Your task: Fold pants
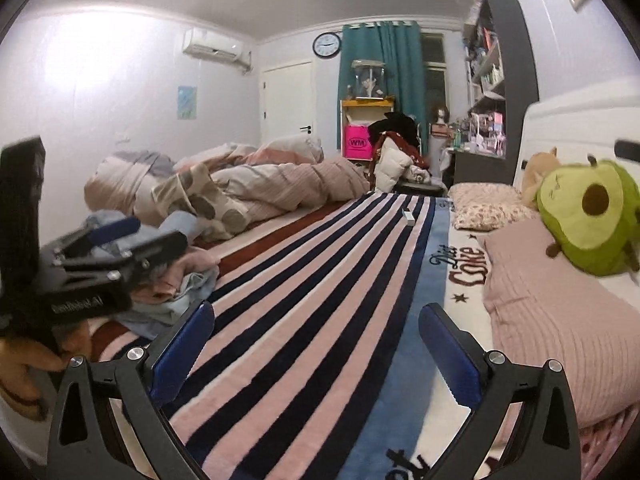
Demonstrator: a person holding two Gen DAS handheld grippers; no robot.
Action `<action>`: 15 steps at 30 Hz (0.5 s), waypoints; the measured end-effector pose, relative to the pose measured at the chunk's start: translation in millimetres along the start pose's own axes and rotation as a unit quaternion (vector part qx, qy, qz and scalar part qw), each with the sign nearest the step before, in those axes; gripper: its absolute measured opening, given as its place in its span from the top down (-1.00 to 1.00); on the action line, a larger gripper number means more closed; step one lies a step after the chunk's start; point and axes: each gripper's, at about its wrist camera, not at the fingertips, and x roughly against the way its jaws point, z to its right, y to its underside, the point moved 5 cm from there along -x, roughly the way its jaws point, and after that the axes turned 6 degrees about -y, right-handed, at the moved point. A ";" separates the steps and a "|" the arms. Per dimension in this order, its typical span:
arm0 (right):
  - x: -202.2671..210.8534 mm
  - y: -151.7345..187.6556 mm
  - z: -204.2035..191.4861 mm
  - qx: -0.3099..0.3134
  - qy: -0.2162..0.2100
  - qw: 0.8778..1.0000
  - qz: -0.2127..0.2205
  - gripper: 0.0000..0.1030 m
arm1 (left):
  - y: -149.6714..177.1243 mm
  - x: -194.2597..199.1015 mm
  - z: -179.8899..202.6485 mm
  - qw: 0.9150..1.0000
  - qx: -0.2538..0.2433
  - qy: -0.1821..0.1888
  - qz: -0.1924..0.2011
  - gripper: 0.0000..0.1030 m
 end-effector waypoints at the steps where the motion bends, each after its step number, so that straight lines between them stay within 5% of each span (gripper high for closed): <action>1: 0.1 -0.5 1.9 0.000 0.001 1.000 0.000 -0.98 | 0.3 -0.7 0.9 1.000 0.001 0.000 -0.001 -0.83; 15: 5.8 1.6 11.2 -0.009 0.015 1.000 -0.007 -0.98 | 2.6 -4.7 7.8 1.000 0.003 0.001 -0.003 -0.86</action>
